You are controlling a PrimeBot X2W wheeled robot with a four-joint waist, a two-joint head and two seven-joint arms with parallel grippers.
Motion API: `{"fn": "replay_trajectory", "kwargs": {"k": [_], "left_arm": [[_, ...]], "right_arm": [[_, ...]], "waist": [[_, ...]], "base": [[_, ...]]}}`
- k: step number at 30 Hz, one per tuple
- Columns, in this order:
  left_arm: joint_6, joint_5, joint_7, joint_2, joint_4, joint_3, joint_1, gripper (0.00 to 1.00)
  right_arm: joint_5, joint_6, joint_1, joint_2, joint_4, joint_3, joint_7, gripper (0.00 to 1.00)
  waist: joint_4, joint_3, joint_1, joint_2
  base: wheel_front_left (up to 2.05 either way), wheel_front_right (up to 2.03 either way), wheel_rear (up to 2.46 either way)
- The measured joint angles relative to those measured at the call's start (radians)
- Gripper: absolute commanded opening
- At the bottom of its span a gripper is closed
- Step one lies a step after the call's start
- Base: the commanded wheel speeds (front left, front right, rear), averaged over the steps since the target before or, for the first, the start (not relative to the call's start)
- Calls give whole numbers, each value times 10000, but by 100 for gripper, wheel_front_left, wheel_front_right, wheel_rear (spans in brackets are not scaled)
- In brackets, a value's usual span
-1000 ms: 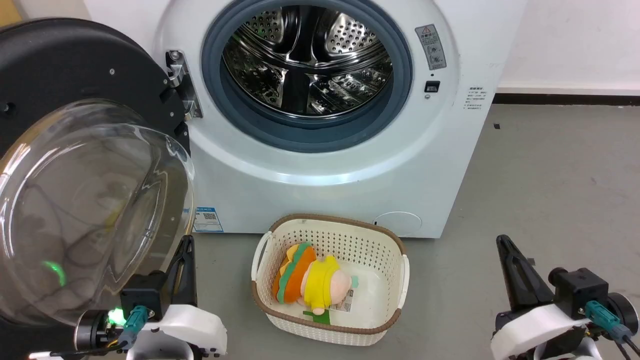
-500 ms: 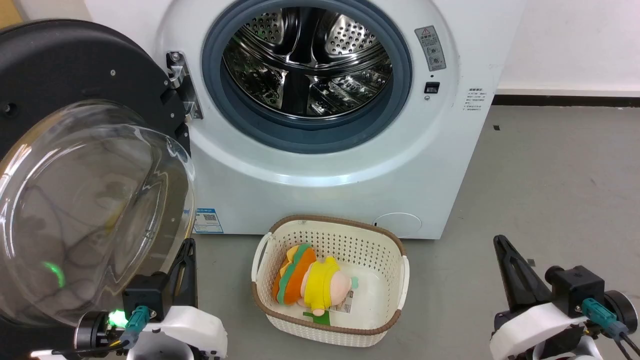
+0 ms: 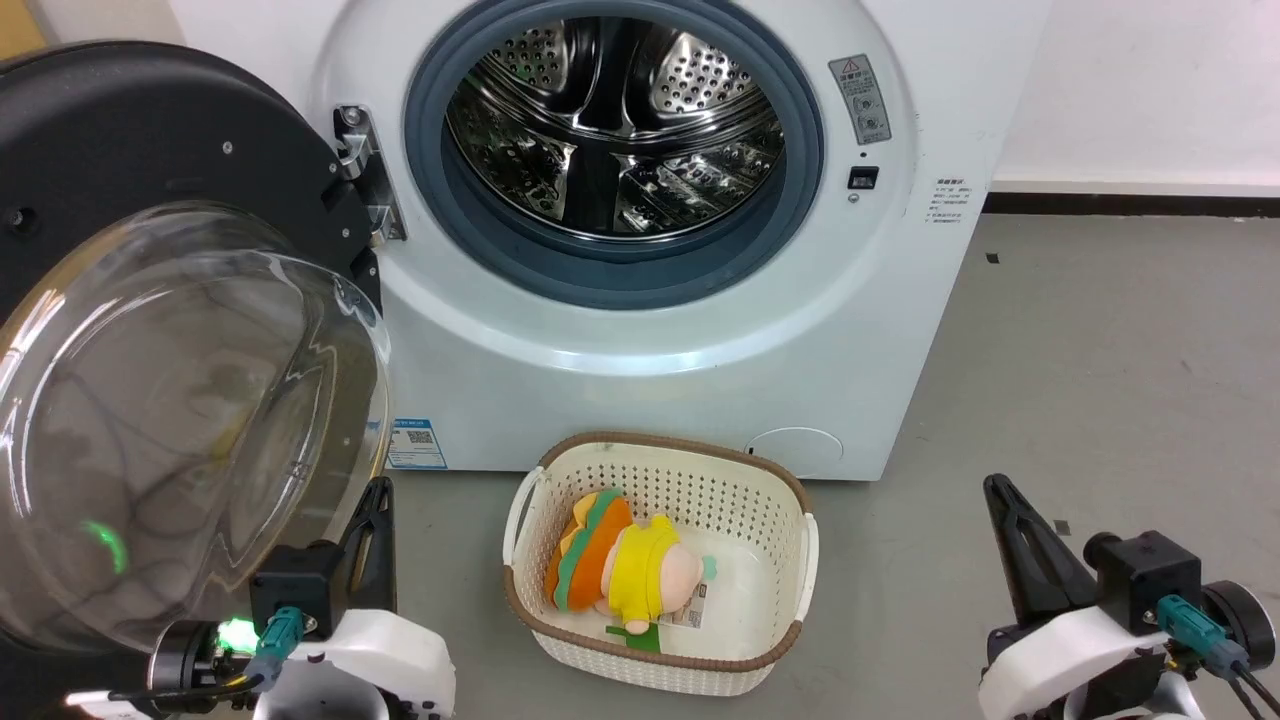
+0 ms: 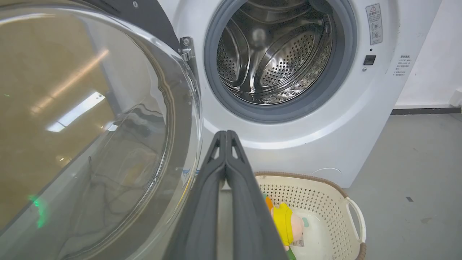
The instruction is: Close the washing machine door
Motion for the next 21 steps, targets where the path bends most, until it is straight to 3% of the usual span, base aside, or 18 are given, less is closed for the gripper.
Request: {"fn": "replay_trajectory", "kwargs": {"k": [21], "left_arm": [[-13, 75, 249, 0, -146, -12, 51, 0]], "right_arm": [[-90, 0, 20, 0, -161, 31, 234, 0]], "waist": [[-4, -25, 0, 0]], "base": [[0, 0, 0]]}}
